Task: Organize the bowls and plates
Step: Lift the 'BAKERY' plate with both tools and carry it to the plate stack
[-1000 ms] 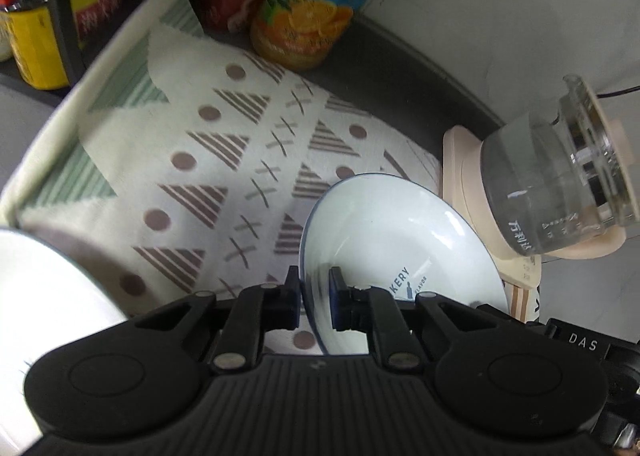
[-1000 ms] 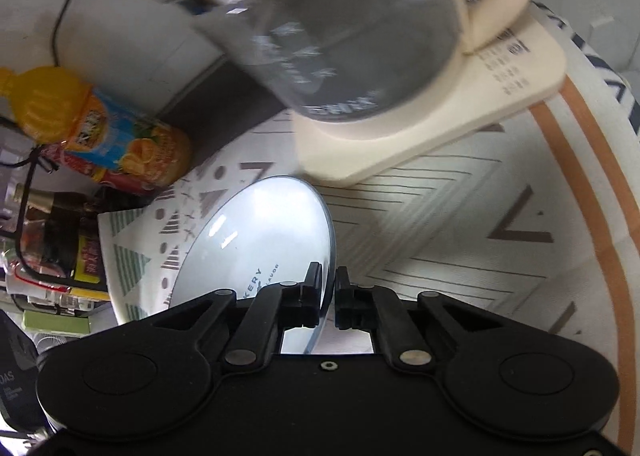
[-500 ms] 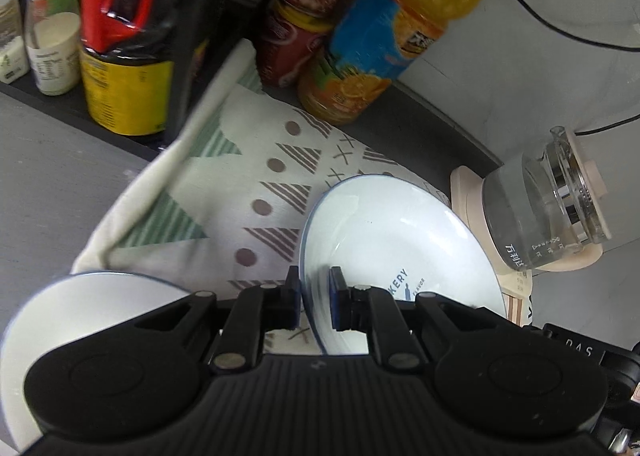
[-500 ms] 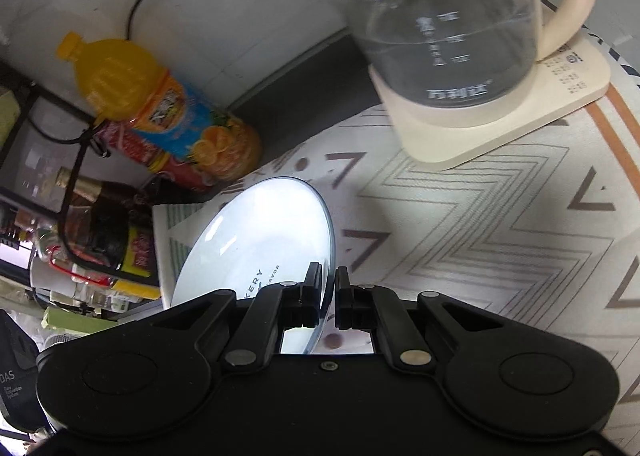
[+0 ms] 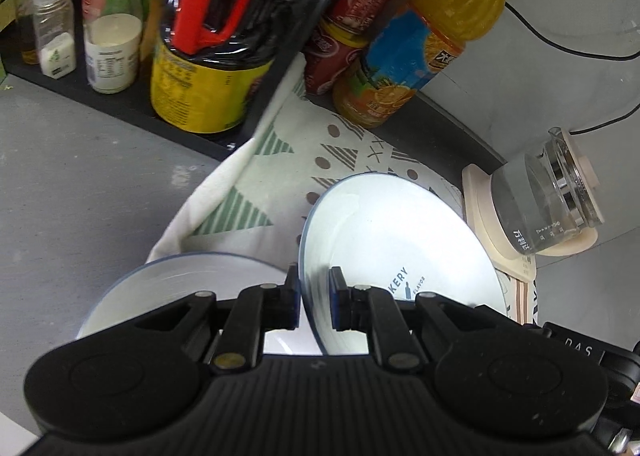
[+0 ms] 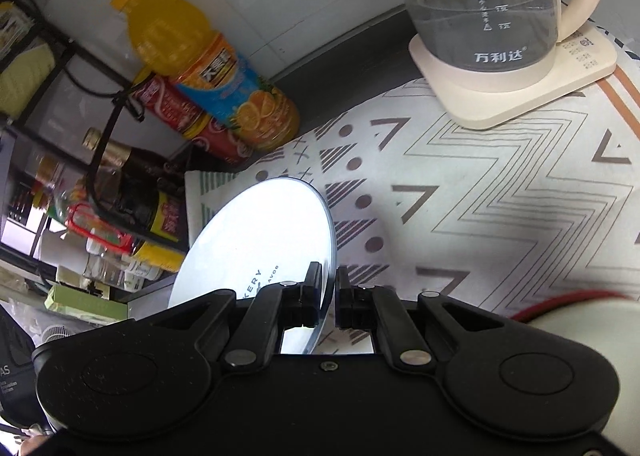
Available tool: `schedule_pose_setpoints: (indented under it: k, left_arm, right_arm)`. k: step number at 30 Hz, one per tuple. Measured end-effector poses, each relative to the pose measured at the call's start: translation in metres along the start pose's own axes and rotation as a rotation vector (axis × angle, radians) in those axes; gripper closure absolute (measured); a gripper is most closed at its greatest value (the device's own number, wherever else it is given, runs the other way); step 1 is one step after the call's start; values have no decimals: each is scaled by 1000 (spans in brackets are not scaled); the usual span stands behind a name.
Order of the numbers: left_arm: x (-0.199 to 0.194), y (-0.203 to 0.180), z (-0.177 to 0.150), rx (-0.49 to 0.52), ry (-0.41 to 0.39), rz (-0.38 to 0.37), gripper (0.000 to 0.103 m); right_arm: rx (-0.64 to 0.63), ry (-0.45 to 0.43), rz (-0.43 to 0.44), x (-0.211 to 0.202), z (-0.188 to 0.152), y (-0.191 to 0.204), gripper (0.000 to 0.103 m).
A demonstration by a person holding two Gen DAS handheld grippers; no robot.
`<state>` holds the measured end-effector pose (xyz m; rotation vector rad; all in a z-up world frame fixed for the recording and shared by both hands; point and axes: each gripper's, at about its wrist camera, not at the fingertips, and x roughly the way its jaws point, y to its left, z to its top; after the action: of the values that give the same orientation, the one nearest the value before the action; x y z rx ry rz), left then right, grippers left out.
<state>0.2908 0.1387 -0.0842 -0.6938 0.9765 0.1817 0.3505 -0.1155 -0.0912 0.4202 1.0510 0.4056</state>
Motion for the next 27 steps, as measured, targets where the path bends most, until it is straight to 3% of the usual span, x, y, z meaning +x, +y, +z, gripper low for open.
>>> schedule_pose_setpoints:
  k: [27]
  left_arm:
    - [-28, 77, -45, -47, 36, 2, 91]
  right_arm:
    - [-46, 17, -26, 1, -84, 36, 96]
